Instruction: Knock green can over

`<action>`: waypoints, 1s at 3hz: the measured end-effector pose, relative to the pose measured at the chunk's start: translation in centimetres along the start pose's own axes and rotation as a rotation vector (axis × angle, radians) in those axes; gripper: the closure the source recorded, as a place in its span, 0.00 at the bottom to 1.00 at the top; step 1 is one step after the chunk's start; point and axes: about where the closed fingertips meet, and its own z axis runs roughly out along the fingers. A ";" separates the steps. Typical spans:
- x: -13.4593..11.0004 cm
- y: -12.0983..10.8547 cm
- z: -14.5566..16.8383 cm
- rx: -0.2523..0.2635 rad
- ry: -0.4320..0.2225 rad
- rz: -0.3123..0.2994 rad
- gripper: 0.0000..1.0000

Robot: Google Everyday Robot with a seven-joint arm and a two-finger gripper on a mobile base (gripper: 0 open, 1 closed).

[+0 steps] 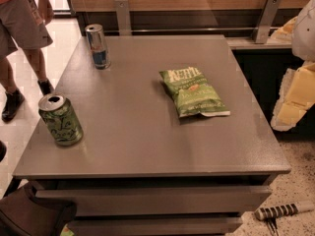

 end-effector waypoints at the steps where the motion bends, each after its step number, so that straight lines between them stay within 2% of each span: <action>1: 0.0 0.0 0.0 0.000 0.000 0.000 0.00; 2: -0.4 0.0 0.1 0.000 -0.072 -0.005 0.00; 3: -0.5 -0.5 1.8 0.014 -0.258 -0.023 0.00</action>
Offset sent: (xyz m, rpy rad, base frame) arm 0.0025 0.0188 0.0081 0.4435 -0.1148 0.1659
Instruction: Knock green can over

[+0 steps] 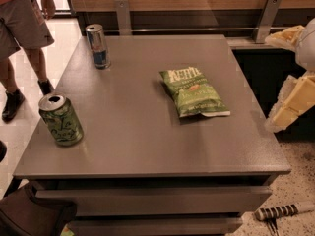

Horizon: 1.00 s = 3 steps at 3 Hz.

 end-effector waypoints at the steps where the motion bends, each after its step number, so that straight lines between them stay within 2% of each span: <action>1: 0.0 -0.3 3.0 0.016 -0.211 -0.011 0.00; 2: -3.2 1.1 6.4 -0.033 -0.492 -0.018 0.00; 3: -7.2 3.0 6.3 -0.091 -0.718 0.030 0.00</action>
Offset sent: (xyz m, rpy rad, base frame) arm 0.0023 0.1312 0.0212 1.1327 -0.1272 0.3193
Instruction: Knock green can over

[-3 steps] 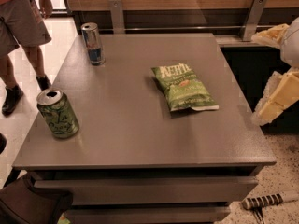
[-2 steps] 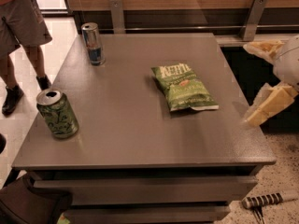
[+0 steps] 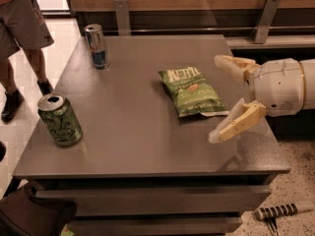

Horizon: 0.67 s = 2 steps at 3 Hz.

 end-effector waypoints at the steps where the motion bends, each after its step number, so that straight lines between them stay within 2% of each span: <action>1: -4.4 1.7 1.7 -0.008 -0.188 0.082 0.00; 2: -4.4 1.7 1.7 -0.008 -0.185 0.081 0.00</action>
Offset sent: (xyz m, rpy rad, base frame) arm -0.0128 0.0280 0.0216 0.1634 0.0295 0.0098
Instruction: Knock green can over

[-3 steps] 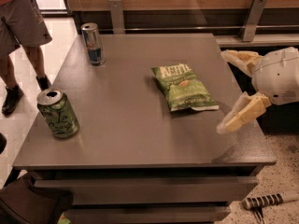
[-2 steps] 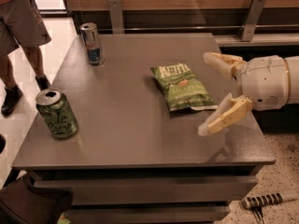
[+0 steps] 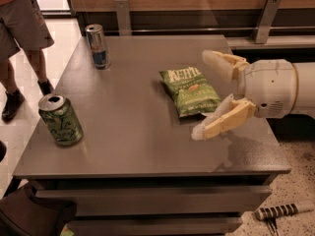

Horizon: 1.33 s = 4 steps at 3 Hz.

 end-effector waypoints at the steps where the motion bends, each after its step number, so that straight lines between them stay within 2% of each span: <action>1: 0.8 0.3 1.7 0.013 0.030 0.017 0.00; 2: 1.9 1.3 5.2 0.040 0.048 0.024 0.00; 4: 2.2 2.2 13.5 -0.014 0.019 0.011 0.00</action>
Offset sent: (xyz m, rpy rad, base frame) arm 0.0067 0.0921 -0.0585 -0.0441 0.0205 -0.0977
